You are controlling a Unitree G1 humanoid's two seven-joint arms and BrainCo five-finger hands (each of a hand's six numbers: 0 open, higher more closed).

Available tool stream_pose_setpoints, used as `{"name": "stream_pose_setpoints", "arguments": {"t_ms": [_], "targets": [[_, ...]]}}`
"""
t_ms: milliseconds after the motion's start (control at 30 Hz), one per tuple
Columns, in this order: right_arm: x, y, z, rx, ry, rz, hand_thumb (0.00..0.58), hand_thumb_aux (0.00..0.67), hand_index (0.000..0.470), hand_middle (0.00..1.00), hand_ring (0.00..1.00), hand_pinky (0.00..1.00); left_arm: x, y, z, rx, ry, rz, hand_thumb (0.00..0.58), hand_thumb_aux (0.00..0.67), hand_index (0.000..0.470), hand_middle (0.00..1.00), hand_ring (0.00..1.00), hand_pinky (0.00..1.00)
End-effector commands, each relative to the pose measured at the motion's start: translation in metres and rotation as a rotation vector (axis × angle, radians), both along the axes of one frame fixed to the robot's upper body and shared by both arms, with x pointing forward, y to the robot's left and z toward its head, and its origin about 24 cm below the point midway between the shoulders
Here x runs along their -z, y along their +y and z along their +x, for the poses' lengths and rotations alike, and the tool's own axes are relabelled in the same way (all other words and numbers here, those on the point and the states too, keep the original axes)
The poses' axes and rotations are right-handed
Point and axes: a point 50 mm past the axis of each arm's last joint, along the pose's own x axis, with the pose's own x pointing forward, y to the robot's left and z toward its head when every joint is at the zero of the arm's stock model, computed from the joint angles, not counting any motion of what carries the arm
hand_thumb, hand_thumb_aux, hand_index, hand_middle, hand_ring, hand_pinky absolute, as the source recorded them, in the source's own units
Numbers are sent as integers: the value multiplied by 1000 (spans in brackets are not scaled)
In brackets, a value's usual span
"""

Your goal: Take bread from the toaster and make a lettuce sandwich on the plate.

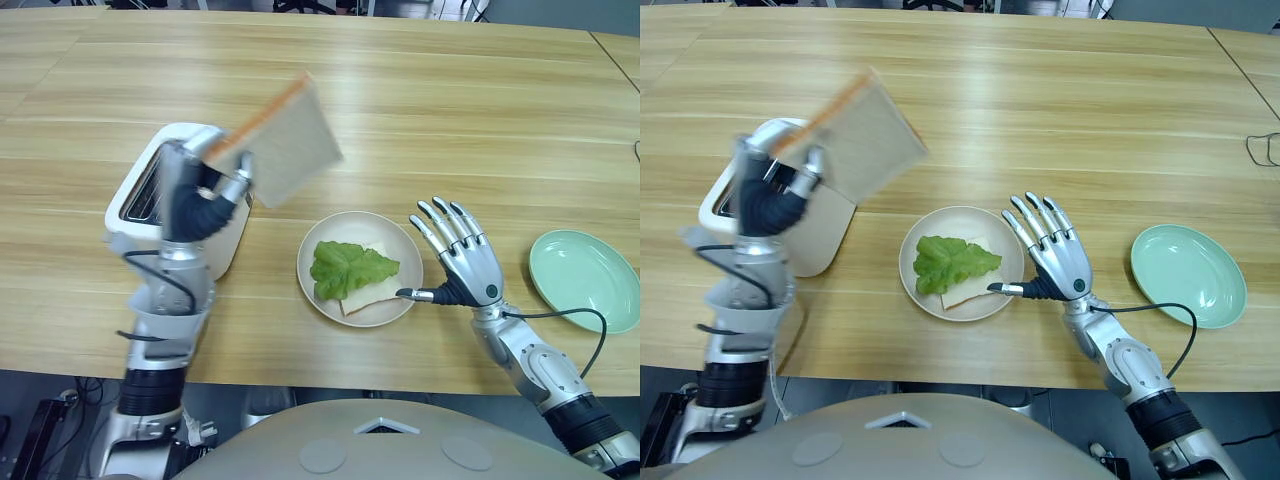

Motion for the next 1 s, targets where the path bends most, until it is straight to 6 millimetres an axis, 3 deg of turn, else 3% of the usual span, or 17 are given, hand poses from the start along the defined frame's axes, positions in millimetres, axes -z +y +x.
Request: {"name": "stream_pose_setpoints", "arguments": {"t_ms": [33, 233, 400, 667, 1000], "targets": [[-13, 2, -6, -41, -69, 23, 0, 0, 0, 0, 0, 0, 50, -28, -2, 171, 325, -73, 580, 670, 460, 1000, 1000, 1000], [-16, 14, -14, -125, -44, 26, 0, 0, 0, 0, 0, 0, 95, -59, -13, 276, 555, -126, 580, 670, 460, 1000, 1000, 1000], [-13, 17, -19, -159, 1, 27, 0, 0, 0, 0, 0, 0, 119, -72, -22, 299, 665, -109, 580, 670, 460, 1000, 1000, 1000], [1, 25, -26, -205, 113, 24, 0, 0, 0, 0, 0, 0, 144, -65, -18, 230, 723, 45, 580, 670, 460, 1000, 1000, 1000], [49, 44, -44, -341, 532, -47, 0, 0, 0, 0, 0, 0, 150, -56, -5, 160, 710, 118, 580, 670, 460, 1000, 1000, 1000]]}}
